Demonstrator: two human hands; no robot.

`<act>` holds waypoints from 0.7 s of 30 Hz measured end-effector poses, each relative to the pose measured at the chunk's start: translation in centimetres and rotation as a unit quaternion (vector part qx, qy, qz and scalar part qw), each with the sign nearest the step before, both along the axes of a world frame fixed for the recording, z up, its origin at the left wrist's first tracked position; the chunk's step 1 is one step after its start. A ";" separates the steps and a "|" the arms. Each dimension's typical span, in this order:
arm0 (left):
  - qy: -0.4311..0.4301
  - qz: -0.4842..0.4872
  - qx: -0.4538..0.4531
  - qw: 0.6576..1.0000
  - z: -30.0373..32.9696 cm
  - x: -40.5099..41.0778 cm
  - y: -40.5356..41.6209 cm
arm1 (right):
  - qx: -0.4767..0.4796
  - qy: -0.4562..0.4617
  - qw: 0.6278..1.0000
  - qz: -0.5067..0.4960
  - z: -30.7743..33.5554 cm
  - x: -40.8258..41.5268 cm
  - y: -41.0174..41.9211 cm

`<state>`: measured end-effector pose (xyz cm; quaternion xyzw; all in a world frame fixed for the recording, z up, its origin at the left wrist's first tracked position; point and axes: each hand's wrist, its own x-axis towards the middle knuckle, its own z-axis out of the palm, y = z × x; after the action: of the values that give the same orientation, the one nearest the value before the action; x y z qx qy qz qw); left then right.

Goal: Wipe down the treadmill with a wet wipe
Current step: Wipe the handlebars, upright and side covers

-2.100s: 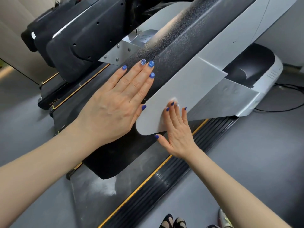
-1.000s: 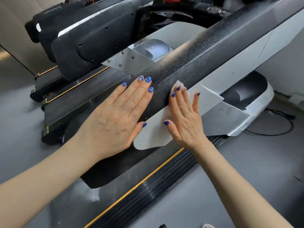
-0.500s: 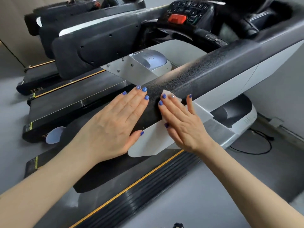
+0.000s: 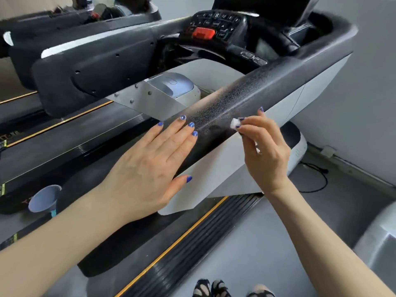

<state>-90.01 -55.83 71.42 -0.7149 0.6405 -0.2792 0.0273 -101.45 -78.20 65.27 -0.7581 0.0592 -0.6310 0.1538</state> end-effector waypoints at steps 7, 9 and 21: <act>0.011 0.006 -0.004 1.000 1.2 0.5 -4.3 | 0.124 -0.020 0.991 0.034 -0.8 1.0 0.8; 0.021 0.018 0.008 1.000 1.3 0.7 -4.9 | 0.162 -0.033 0.986 0.021 -1.8 1.8 1.1; 0.025 -0.024 0.069 0.997 1.8 0.8 -7.1 | 0.276 0.026 0.960 0.040 -6.4 4.4 7.8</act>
<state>-89.19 -62.98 73.22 -0.7023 0.6759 -0.2168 0.0538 -97.08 -70.41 58.83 -0.7040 0.2045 -0.5634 0.3809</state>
